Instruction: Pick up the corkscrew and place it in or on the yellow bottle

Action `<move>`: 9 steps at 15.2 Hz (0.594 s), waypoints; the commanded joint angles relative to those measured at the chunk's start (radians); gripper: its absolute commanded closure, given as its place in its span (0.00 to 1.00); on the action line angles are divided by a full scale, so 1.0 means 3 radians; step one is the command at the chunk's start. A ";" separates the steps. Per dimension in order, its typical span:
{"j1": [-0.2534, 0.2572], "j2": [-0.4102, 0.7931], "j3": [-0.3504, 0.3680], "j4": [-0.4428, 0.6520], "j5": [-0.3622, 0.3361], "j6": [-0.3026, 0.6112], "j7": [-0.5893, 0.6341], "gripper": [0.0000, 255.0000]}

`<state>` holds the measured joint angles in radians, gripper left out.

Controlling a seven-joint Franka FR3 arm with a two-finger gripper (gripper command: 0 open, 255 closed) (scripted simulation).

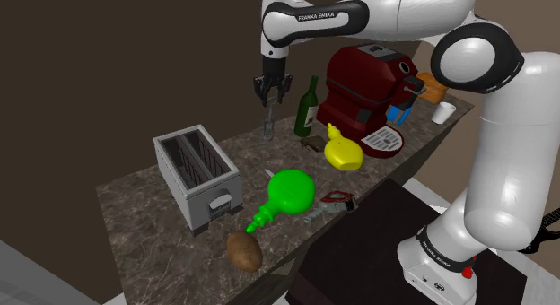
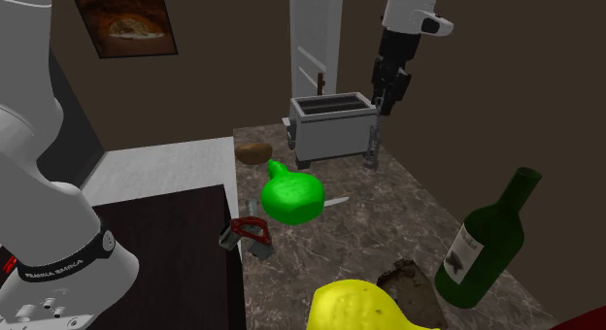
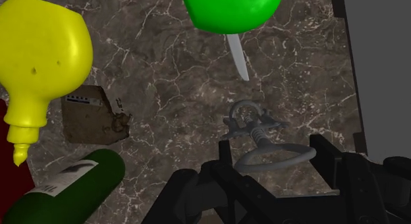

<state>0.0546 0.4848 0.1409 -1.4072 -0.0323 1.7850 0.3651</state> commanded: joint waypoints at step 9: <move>0.0010 -0.0038 0.0006 0.0392 0.0006 -0.0431 0.0003 1.00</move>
<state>0.0569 0.4747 0.1425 -1.3023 -0.0307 1.6702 0.3655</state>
